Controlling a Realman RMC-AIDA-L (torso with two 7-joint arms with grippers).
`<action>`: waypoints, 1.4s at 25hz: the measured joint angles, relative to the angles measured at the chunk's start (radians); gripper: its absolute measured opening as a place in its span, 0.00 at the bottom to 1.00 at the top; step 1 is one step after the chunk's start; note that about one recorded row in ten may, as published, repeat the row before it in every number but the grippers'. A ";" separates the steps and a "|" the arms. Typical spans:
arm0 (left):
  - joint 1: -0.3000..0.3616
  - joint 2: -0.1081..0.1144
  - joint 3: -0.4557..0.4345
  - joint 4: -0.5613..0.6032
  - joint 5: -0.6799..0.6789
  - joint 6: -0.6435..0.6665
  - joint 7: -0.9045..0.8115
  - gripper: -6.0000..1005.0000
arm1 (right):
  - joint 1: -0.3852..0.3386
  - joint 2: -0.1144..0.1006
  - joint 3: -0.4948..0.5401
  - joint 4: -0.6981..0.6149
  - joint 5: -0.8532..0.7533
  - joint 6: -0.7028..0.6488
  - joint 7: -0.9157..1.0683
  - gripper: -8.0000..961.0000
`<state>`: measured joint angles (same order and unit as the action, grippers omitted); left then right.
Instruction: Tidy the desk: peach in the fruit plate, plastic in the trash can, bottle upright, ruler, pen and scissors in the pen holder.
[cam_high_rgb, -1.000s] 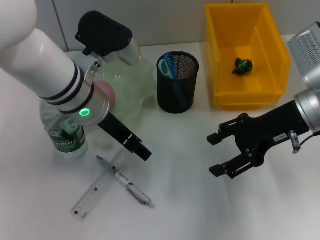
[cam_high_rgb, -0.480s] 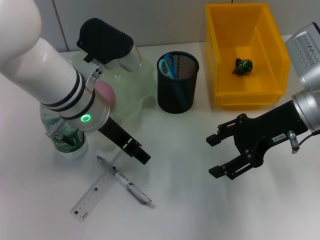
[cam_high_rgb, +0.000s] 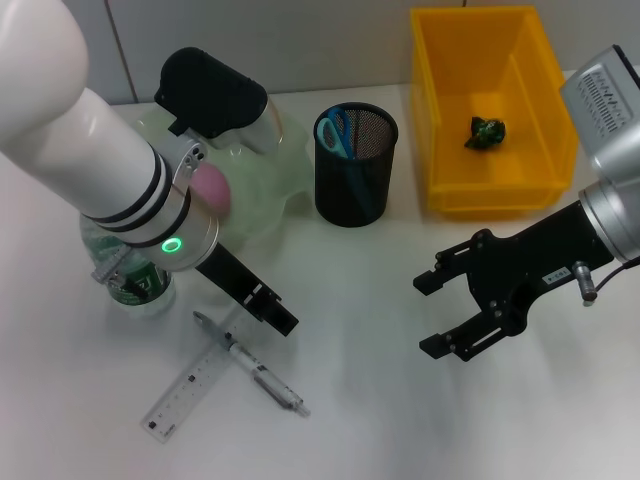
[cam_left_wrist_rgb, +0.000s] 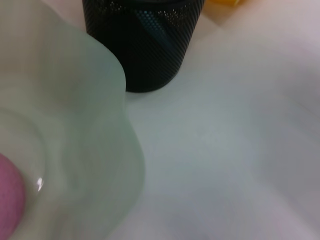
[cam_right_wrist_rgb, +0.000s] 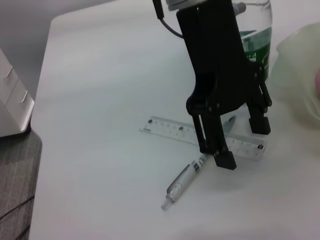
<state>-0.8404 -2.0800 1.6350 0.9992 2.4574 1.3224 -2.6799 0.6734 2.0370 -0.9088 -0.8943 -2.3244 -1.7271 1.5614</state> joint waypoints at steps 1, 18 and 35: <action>0.000 0.000 0.003 -0.003 0.000 -0.003 0.000 0.69 | 0.000 0.000 0.001 0.000 0.000 0.000 0.000 0.84; -0.008 0.000 0.003 -0.036 0.000 -0.032 -0.005 0.66 | 0.000 0.000 -0.001 0.000 -0.011 0.002 -0.002 0.84; -0.008 0.000 0.016 -0.061 0.000 -0.048 0.001 0.62 | 0.000 0.002 -0.001 0.000 -0.014 0.001 0.002 0.84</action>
<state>-0.8482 -2.0801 1.6506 0.9385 2.4575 1.2745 -2.6789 0.6734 2.0386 -0.9096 -0.8943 -2.3380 -1.7257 1.5631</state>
